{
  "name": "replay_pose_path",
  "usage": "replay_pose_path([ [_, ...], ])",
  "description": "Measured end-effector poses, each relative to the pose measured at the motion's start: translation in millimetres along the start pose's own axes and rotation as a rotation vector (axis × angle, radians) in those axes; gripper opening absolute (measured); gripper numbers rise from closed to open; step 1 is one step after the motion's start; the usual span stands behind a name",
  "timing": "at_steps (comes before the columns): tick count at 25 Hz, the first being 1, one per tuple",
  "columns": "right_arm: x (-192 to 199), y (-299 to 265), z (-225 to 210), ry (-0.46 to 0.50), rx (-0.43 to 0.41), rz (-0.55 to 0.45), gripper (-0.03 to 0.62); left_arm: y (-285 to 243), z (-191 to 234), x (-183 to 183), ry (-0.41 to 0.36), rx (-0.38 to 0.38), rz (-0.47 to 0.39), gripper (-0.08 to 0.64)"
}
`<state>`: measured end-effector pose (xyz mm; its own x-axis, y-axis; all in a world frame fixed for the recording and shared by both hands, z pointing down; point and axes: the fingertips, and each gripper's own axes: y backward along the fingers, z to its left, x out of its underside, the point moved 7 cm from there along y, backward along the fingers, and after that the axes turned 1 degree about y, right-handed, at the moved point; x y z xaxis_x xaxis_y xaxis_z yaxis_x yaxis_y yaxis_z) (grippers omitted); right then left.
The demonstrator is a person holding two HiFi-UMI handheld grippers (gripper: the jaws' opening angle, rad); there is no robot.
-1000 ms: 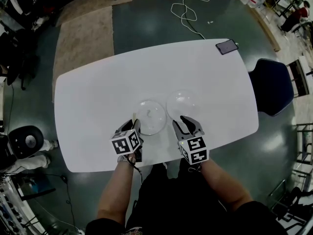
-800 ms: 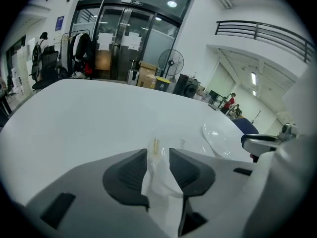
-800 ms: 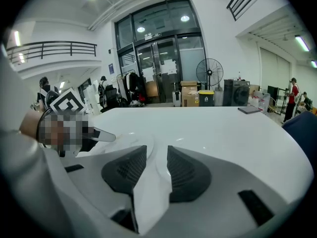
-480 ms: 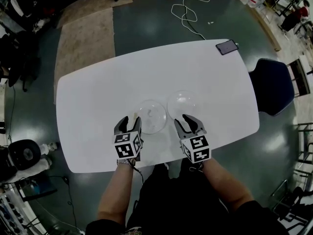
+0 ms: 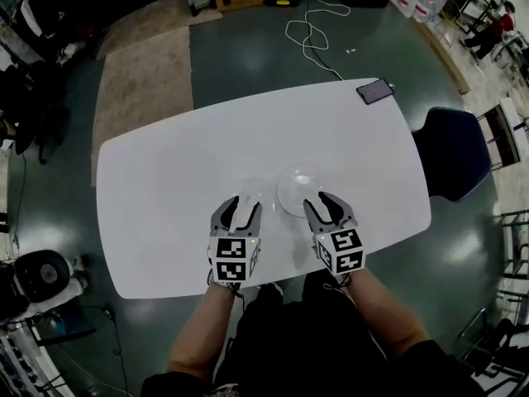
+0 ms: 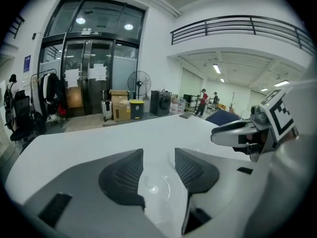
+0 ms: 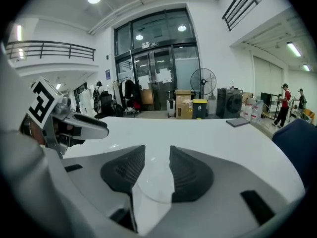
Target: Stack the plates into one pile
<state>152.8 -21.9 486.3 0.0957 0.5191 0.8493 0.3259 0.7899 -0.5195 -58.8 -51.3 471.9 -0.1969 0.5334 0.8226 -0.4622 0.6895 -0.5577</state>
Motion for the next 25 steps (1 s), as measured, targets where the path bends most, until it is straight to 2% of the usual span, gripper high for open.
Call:
replay_pose_path([
  [11, -7, 13, -41, -0.007, 0.019, -0.027, 0.161, -23, -64, -5, -0.091, 0.094, 0.019, 0.212],
  [25, -9, 12, -78, -0.005, -0.041, -0.017, 0.161, -50, -112, 10, -0.114, 0.092, 0.108, 0.202],
])
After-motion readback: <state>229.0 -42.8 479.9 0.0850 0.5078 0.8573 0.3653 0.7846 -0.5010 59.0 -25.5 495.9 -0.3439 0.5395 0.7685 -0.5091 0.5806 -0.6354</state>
